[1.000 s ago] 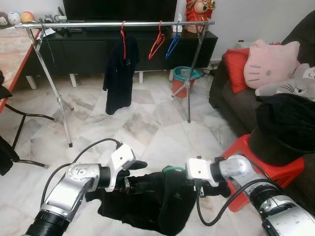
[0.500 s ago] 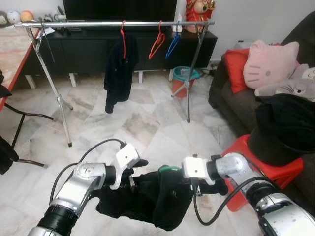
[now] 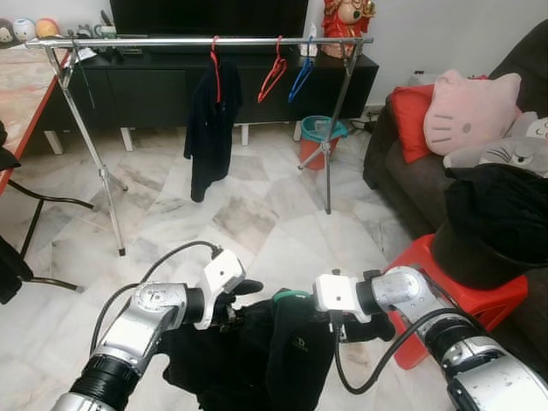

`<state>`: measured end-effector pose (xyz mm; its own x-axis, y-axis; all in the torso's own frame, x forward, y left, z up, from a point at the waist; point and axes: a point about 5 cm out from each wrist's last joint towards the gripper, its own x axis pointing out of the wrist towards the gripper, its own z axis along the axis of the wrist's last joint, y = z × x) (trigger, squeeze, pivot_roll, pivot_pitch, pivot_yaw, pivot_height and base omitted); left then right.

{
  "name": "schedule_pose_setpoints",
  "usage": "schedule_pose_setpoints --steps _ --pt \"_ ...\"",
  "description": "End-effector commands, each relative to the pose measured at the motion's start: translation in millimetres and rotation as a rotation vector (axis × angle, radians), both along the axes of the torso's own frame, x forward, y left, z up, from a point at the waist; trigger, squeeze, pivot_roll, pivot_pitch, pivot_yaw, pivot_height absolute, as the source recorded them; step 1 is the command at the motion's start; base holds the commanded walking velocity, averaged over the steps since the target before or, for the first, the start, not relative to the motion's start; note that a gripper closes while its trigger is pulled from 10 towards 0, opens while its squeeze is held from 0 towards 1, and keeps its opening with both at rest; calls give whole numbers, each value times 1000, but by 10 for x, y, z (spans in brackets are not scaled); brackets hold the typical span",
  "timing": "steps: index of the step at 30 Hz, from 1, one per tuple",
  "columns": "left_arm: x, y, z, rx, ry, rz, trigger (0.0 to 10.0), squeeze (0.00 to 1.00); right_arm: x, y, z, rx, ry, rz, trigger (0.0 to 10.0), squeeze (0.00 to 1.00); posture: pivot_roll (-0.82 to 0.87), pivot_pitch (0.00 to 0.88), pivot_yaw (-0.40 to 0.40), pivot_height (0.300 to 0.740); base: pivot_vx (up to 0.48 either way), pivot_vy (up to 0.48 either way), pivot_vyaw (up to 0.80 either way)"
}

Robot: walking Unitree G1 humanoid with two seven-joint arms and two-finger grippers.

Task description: Hang hanger

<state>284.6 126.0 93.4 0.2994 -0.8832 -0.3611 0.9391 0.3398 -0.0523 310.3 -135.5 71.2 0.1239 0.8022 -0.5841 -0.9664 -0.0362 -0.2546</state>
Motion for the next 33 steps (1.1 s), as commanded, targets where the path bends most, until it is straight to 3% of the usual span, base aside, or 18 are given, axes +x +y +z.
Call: schedule_pose_setpoints --steps 1,28,29,31,32,33 --pt "-3 -21 7 12 6 -25 0 0 86 4 127 34 -46 -16 0 0 127 0 -127 740 0 0 0" --pt "-11 -44 7 5 17 -46 0 0 79 32 94 34 -51 -31 0 0 127 0 -109 740 0 0 0" --pt "-11 -44 7 5 17 -46 0 0 73 28 86 33 -49 -30 627 0 125 0 -106 740 0 0 0" --pt "-11 -44 7 4 17 -46 0 0 69 25 82 32 -46 -28 980 0 125 0 -106 740 0 0 0" --pt "-13 -47 6 4 17 -47 0 0 61 22 73 30 -43 -25 2941 0 124 0 -105 740 0 0 0" --pt "-13 -47 6 4 17 -47 0 0 61 22 73 30 -43 -25 2941 0 124 0 -105 740 0 0 0"
